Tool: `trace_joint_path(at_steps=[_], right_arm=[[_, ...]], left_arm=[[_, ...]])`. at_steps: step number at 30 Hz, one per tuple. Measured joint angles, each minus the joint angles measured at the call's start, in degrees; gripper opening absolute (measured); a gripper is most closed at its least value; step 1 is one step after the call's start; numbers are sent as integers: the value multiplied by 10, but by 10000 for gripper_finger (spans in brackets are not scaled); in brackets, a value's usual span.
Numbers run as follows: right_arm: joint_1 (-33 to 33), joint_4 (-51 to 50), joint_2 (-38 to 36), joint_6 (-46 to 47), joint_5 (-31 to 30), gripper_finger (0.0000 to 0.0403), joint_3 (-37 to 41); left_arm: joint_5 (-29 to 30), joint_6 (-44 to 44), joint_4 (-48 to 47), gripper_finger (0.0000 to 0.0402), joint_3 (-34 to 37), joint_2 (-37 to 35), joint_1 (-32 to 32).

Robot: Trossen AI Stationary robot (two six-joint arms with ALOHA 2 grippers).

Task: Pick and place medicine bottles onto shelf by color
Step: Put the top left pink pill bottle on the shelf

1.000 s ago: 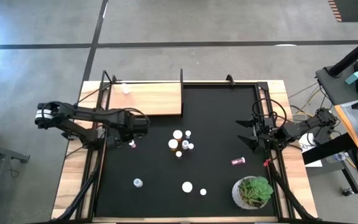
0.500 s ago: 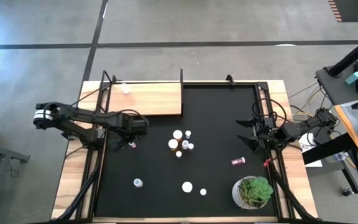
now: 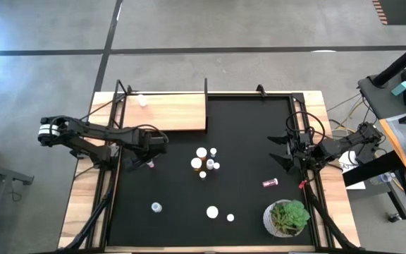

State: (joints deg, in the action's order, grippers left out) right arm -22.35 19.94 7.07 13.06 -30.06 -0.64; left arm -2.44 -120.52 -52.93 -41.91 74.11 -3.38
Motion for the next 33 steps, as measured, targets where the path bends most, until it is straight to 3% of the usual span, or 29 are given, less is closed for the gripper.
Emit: trace_joint_path(at_steps=[6, 18, 24, 33], right_arm=[[0, 0, 0, 0, 0, 384, 0], [0, 0, 0, 0, 0, 384, 0], [0, 0, 0, 0, 0, 384, 0], [0, 0, 0, 0, 0, 384, 0]], left_arm=[[-3, 25, 3, 99, -2, 0, 0], [-19, 77, -51, 102, -59, 0, -20], [-6, 181, -141, 102, -138, 19, -92], [-1, 410, -170, 102, -250, 119, -242]])
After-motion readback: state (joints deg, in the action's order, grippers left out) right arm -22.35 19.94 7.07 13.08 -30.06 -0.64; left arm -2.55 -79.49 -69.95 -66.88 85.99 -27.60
